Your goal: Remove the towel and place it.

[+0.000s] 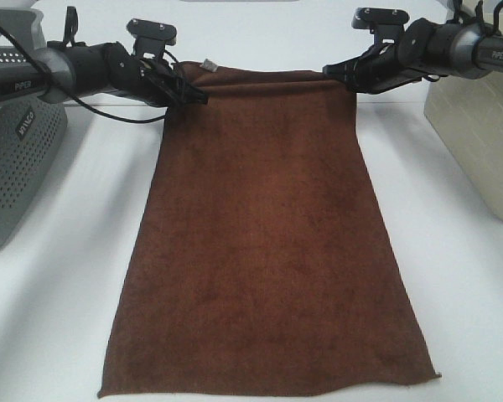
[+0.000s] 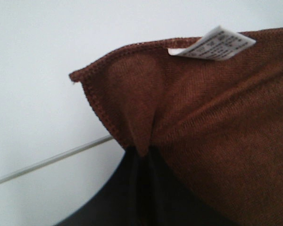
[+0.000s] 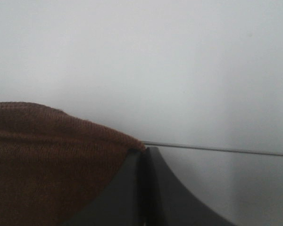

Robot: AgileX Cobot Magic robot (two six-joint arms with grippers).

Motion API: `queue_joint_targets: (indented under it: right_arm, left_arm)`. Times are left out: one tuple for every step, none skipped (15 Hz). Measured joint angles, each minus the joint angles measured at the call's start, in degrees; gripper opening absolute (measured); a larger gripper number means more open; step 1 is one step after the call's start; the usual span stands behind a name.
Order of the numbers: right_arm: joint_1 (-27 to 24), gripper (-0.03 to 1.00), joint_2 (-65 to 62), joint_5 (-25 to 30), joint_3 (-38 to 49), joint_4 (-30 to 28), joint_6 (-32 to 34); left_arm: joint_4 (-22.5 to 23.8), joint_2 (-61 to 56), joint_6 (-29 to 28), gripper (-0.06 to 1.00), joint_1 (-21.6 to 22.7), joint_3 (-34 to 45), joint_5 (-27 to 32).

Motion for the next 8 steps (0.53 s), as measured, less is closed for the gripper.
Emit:
queue_joint_targets:
  right_arm:
    - [0.00, 0.01, 0.29, -0.74, 0.00, 0.63, 0.00]
    - [0.00, 0.03, 0.46, -0.92, 0.00, 1.32, 0.00]
    - [0.00, 0.04, 0.63, -1.26, 0.00, 1.78, 0.00]
    - [0.00, 0.06, 0.74, -1.43, 0.00, 1.78, 0.00]
    - [0.00, 0.08, 0.74, -1.83, 0.00, 1.89, 0.00]
    - [0.00, 0.10, 0.74, -2.12, 0.00, 1.95, 0.00]
    - [0.00, 0.12, 0.80, -2.18, 0.00, 1.95, 0.00]
    - [0.00, 0.14, 1.15, -2.23, 0.00, 1.95, 0.00]
  left_arm:
    - [0.00, 0.11, 0.00, 0.00, 0.00, 0.00, -1.26]
    - [0.00, 0.17, 0.00, 0.00, 0.00, 0.00, -2.23]
    - [-0.11, 0.17, 0.00, 0.00, 0.00, 0.00, -2.69]
    - [-0.11, 0.17, 0.00, 0.00, 0.00, 0.00, -2.98]
    - [-0.11, 0.46, 0.00, 0.00, 0.00, 0.00, -3.21]
    - [-0.17, 0.92, 0.00, 0.00, 0.00, 0.00, -3.38]
    - [-0.17, 1.49, 0.00, 0.00, 0.00, 0.00, -4.01]
    - [-0.29, 1.89, -0.06, 0.00, -0.06, 0.00, -4.30]
